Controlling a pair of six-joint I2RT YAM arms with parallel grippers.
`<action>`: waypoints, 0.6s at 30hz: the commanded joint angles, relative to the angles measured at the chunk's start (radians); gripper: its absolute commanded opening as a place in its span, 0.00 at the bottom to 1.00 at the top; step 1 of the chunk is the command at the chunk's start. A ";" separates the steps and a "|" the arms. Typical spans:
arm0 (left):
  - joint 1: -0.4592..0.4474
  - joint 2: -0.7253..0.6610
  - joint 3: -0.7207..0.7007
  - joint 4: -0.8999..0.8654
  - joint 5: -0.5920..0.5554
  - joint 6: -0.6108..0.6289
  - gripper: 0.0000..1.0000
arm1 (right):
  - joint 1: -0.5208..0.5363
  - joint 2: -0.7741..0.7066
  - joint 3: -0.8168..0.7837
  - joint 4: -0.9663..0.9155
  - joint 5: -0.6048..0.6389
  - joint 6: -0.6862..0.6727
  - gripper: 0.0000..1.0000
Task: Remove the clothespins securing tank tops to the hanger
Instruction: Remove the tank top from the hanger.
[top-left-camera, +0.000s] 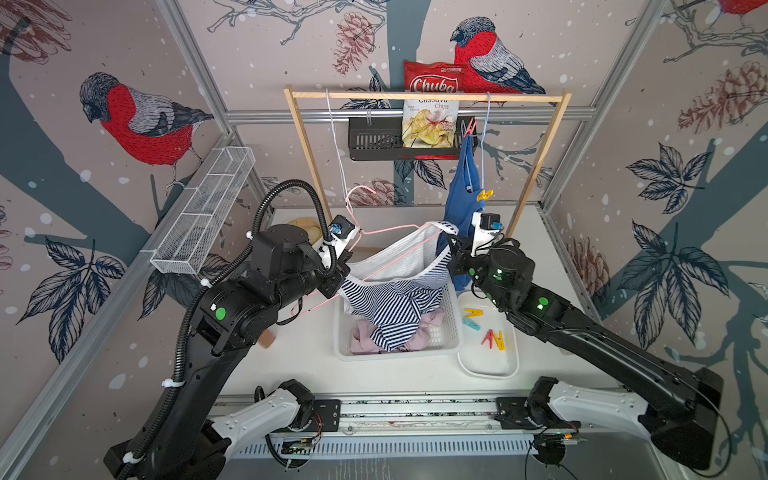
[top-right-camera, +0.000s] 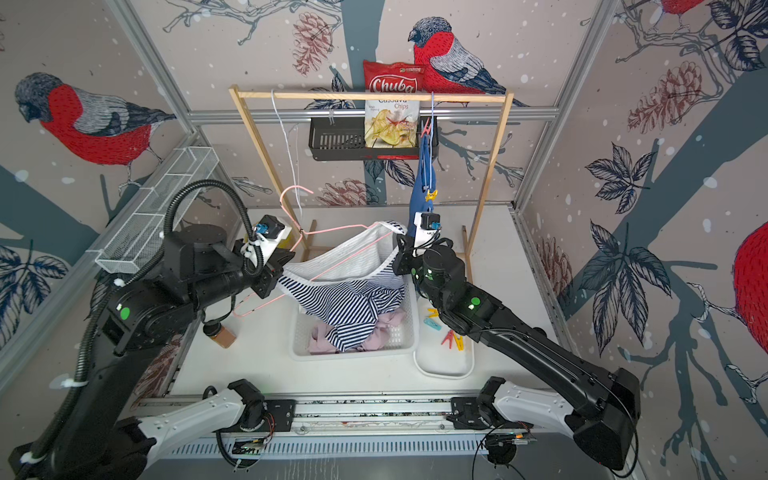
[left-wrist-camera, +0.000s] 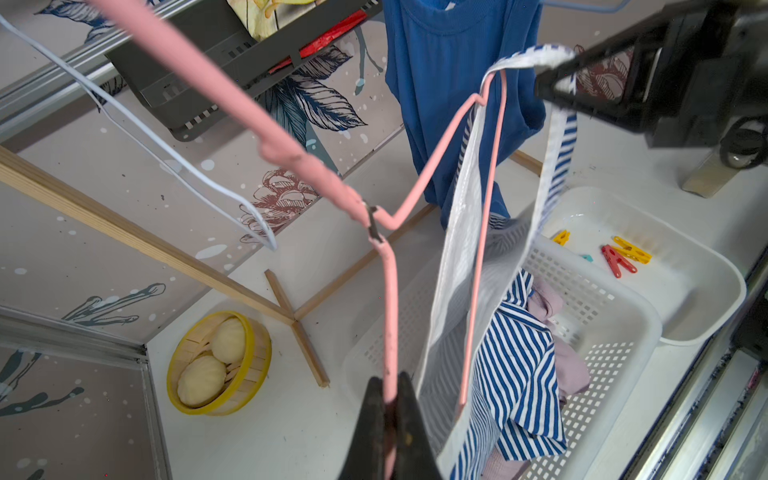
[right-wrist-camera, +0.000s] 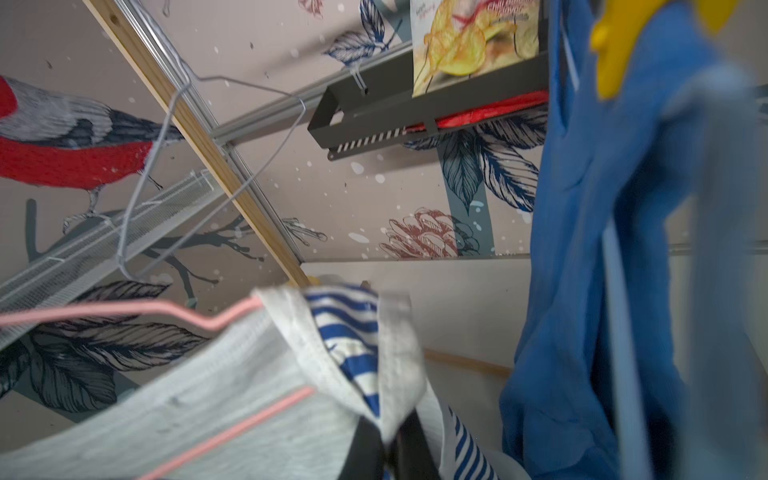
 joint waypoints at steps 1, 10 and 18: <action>0.001 -0.023 -0.029 0.003 0.042 0.044 0.00 | -0.023 -0.003 0.031 0.038 0.027 -0.043 0.00; 0.001 -0.084 -0.033 0.074 0.081 0.072 0.00 | -0.080 0.062 0.053 -0.074 0.027 -0.045 0.00; 0.001 -0.005 0.029 0.105 0.022 0.053 0.00 | 0.090 -0.009 -0.173 0.116 0.129 -0.033 0.00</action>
